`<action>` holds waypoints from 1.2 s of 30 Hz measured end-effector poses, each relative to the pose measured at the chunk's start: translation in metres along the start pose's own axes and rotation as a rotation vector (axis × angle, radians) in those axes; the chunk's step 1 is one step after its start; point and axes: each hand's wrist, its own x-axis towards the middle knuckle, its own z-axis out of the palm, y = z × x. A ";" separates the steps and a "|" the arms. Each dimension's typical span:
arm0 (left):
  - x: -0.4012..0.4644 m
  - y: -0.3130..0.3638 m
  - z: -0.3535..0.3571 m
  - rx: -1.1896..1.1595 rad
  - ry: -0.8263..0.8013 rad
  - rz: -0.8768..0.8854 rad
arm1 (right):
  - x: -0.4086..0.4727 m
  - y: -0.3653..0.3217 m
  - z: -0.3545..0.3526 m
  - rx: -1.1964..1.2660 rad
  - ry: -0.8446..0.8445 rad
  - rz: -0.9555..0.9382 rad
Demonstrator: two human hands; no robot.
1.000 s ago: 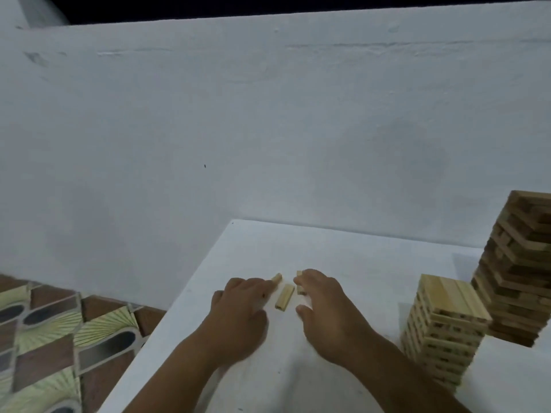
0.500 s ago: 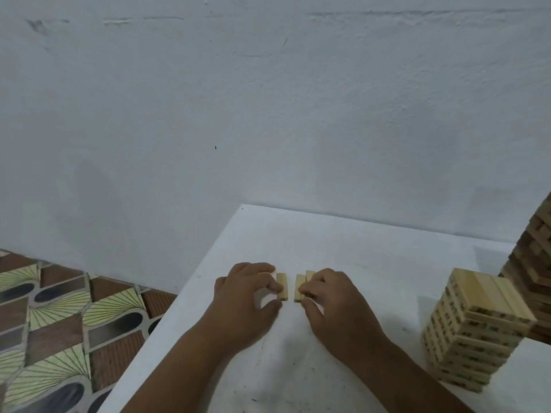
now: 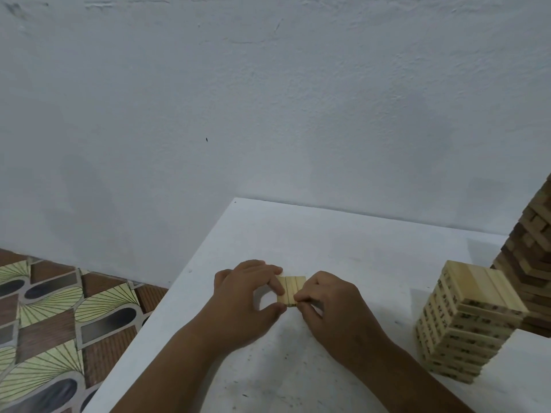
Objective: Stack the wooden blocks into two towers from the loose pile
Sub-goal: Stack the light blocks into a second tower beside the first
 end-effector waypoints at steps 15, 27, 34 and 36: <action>-0.001 0.017 0.001 -0.091 -0.051 0.060 | -0.021 0.000 -0.022 0.062 -0.070 0.042; -0.006 0.020 0.004 -0.006 0.013 0.085 | -0.028 -0.004 -0.013 0.015 0.068 0.057; -0.010 0.022 -0.001 -0.065 -0.024 0.136 | -0.034 -0.007 -0.017 0.091 -0.001 0.087; -0.011 0.022 0.000 -0.088 -0.058 0.139 | -0.036 -0.007 -0.019 0.122 -0.020 0.091</action>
